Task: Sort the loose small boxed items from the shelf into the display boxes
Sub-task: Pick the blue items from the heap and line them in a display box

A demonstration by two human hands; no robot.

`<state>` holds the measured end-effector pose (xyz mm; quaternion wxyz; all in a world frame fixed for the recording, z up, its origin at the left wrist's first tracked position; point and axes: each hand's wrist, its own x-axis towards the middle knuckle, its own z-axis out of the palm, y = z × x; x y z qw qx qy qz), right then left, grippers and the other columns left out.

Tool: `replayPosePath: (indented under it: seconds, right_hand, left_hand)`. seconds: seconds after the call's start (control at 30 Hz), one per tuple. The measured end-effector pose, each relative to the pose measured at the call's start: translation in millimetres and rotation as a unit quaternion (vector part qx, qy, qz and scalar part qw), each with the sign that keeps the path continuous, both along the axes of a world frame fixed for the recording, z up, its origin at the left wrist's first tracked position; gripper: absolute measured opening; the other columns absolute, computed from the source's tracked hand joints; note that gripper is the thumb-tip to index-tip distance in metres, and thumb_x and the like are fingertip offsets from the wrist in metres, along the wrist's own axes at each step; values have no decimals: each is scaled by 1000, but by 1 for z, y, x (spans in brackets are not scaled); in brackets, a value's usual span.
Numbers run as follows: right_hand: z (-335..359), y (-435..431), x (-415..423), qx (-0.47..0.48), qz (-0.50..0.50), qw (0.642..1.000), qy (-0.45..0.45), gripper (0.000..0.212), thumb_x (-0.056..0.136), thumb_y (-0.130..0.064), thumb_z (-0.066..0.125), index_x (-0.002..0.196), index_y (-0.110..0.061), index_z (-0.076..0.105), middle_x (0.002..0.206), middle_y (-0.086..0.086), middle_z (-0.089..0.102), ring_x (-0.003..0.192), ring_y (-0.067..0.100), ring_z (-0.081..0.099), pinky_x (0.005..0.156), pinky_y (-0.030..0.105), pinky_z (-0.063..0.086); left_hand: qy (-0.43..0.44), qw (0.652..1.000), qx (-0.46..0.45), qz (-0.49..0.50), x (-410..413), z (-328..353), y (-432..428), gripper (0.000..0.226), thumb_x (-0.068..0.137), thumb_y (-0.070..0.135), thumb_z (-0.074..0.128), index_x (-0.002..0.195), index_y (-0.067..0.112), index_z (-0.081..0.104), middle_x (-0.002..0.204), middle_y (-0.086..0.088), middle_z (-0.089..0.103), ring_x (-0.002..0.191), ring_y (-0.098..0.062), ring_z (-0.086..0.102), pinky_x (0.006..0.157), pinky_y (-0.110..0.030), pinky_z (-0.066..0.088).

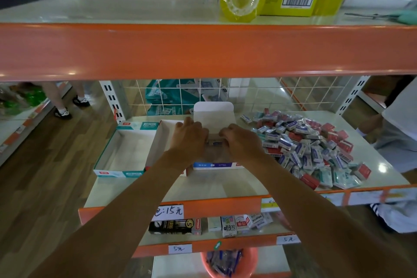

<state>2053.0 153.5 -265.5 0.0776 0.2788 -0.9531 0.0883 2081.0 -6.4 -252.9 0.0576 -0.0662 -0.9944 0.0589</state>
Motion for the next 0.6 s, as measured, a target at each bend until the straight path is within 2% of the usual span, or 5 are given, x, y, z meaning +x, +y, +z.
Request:
replayPosePath:
  seconds: [0.23, 0.4, 0.5, 0.6]
  right_hand:
    - [17, 16, 11, 2, -22, 997, 74, 29, 98, -30, 49, 119, -16, 64, 116, 6, 65, 104, 25, 61, 87, 35, 49]
    - [24, 54, 13, 9, -63, 995, 78, 24, 96, -28, 52, 109, -16, 68, 111, 6, 67, 102, 26, 63, 85, 37, 51]
    - [24, 80, 13, 16, -83, 994, 70, 27, 96, -31, 49, 113, -19, 66, 117, 2, 66, 104, 22, 63, 85, 36, 53]
    - [22, 104, 14, 26, -101, 993, 49, 30, 96, -31, 49, 119, -19, 64, 120, 5, 63, 108, 27, 59, 88, 38, 50]
  left_hand:
    - [55, 998, 12, 3, 1, 16, 33, 27, 94, 31, 54, 117, 19, 62, 117, -3, 62, 113, -22, 47, 100, -36, 41]
    - [58, 998, 32, -20, 2, 23, 77, 27, 94, 30, 53, 119, 23, 60, 122, -2, 61, 116, -22, 47, 103, -39, 39]
    - [64, 996, 50, -44, 2, 26, 104, 27, 95, 26, 52, 121, 21, 60, 118, -3, 62, 113, -24, 47, 95, -36, 41]
    - [61, 995, 55, -62, 0, 25, 123, 28, 94, 21, 49, 120, 17, 59, 116, -5, 61, 112, -25, 46, 87, -35, 40]
